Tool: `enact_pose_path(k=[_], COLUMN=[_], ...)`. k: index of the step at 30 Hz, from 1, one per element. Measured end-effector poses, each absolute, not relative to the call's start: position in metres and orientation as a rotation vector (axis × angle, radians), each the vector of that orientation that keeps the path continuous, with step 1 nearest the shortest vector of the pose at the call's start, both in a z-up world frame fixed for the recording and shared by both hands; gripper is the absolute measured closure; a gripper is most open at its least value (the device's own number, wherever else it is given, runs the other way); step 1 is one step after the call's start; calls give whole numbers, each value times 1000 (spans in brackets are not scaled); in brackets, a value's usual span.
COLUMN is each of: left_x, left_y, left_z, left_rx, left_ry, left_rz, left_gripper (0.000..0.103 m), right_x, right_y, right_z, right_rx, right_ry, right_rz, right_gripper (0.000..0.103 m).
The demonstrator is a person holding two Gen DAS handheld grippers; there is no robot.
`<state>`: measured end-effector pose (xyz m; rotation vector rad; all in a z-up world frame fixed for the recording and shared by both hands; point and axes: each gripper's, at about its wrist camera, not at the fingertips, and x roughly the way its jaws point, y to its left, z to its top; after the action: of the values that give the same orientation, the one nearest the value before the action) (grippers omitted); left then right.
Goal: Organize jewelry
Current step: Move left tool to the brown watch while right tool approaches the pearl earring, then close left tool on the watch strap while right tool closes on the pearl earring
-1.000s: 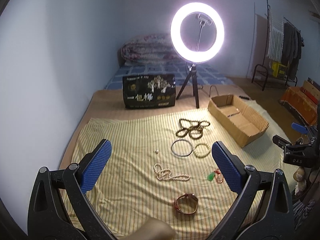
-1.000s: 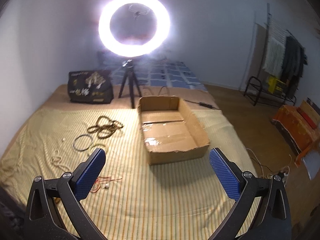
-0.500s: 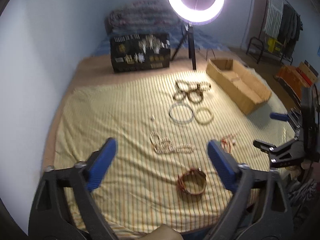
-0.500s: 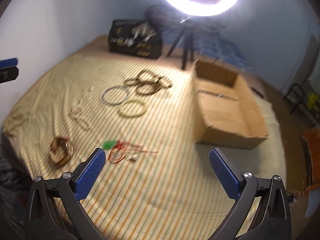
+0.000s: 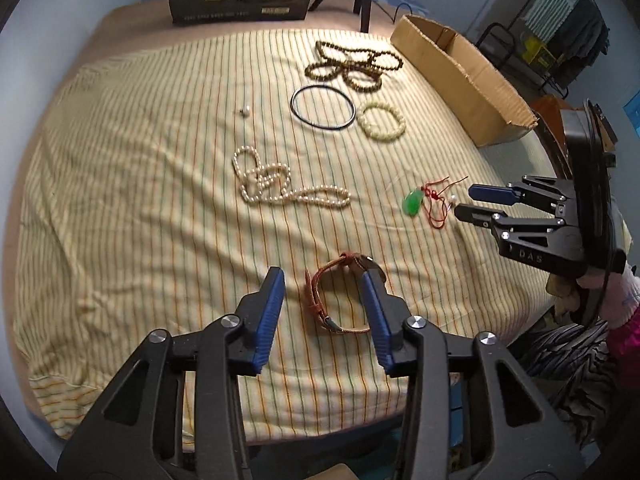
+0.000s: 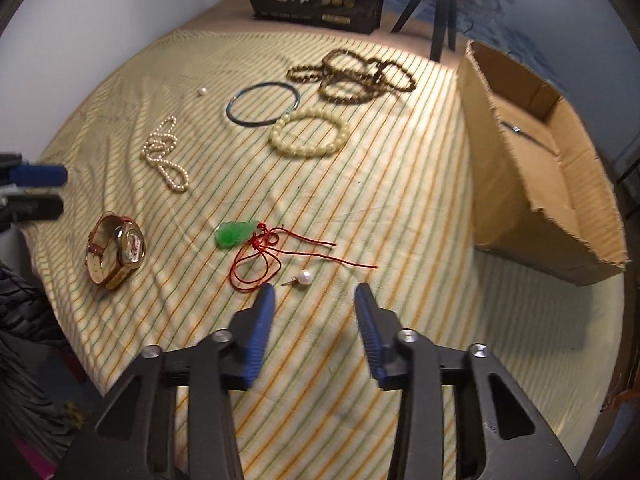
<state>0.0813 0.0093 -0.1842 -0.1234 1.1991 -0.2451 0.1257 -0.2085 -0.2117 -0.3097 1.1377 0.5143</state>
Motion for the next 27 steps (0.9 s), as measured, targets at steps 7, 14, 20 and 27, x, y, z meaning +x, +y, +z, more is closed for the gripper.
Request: enact_pose_path(k=[7, 14, 20, 27], left_x=[87, 93, 93, 96], left_y=[13, 14, 14, 10], left_z=[-201, -215, -228, -233], left_rx=[-190, -197, -220, -205], left_ry=[1267, 1299, 1343, 1349], left_rz=[-247, -230, -228, -224], left_gripper=[68, 74, 79, 84], right_x=[129, 134, 135, 134], right_y=[-208, -205, -201, -198], right_z=[-221, -223, -224, -225], right_rx=[-280, -304, -327, -357], right_ry=[1175, 1168, 1161, 1150], right_rz=[525, 520, 531, 536], right_gripper=[80, 84, 91, 91])
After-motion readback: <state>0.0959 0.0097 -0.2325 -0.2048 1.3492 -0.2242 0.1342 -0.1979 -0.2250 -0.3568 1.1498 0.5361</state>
